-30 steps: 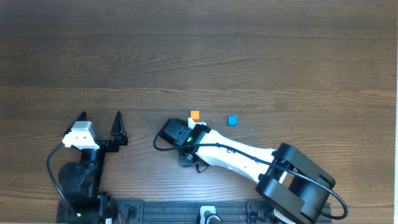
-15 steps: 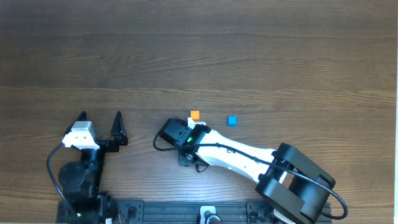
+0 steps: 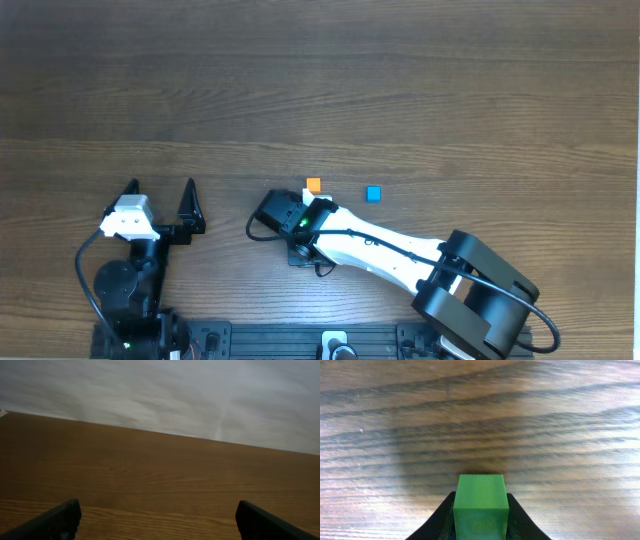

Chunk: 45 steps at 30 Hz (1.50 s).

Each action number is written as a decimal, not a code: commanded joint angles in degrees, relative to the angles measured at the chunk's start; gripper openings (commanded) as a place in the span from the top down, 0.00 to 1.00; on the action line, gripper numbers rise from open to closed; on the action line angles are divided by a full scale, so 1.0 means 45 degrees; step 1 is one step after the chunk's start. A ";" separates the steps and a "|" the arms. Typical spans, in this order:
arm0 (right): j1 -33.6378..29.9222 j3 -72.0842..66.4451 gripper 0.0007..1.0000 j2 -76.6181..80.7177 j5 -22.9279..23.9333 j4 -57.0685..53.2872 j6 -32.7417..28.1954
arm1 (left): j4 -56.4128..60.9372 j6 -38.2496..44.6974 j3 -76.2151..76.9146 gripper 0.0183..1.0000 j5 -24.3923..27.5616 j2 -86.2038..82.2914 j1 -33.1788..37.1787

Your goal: Stack Cubes

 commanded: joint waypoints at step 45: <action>-0.2856 0.6892 0.86 0.1802 0.1107 -0.4012 -0.3410 | 0.0039 0.0228 -0.0102 0.00 0.0112 -0.0102 0.0083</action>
